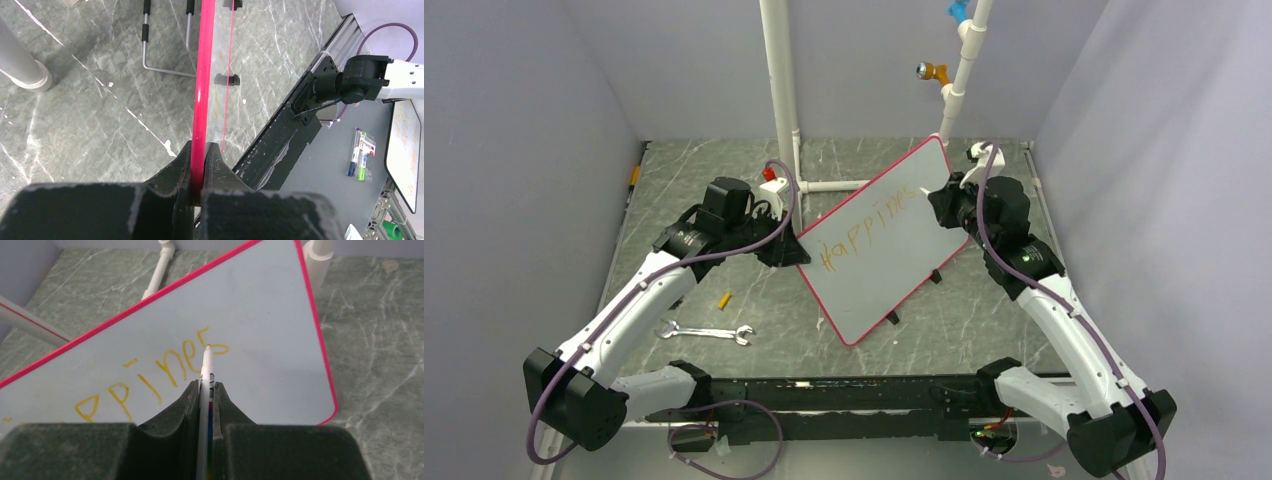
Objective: Write a sentence on the whiteboard
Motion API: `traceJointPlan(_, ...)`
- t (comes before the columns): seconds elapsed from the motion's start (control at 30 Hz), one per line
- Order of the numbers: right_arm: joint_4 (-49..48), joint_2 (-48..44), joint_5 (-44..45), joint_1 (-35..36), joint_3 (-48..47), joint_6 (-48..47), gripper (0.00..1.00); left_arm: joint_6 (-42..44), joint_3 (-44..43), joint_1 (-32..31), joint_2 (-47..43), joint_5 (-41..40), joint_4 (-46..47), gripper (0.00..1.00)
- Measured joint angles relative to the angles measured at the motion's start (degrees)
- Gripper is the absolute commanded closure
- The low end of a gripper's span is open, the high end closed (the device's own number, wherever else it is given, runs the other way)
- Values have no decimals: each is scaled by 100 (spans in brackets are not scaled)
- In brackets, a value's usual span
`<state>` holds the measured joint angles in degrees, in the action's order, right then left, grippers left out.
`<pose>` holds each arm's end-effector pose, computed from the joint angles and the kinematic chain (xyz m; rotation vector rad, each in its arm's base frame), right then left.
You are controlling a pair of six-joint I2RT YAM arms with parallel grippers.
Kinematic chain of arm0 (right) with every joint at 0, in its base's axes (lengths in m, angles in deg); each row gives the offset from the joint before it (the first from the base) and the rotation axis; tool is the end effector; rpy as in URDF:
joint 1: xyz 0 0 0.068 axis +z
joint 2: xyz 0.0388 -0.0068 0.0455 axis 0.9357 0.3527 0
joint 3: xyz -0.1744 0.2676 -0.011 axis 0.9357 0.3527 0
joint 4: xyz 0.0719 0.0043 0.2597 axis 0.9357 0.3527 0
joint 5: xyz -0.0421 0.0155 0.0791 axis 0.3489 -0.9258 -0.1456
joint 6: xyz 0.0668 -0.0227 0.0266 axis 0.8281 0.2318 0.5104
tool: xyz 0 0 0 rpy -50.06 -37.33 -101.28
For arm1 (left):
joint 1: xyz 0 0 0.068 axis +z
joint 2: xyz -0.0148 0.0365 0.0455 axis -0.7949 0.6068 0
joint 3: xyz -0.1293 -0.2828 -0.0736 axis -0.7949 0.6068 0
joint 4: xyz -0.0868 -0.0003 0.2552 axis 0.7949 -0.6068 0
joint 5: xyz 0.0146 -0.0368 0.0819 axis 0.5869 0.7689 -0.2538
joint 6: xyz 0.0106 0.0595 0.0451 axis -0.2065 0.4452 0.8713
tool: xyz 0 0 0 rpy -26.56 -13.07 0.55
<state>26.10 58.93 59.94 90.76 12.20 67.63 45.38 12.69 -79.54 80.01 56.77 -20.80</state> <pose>0.2191 0.0847 0.4019 -0.1238 1.8582 0.4029 0.2111 -0.1438 0.3607 0.5788 2.2330 -0.9767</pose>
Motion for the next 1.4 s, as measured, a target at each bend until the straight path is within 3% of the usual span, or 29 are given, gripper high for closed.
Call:
traceJointPlan(0.3, -74, 455, 232, -306, -11, 7, 100, 0, 0, 0, 0, -2, -2, 100)
traceJointPlan(1.4, -669, 1287, -605, -603, -295, 116, 100, -15, 0, 0, 0, -7, -15, 100)
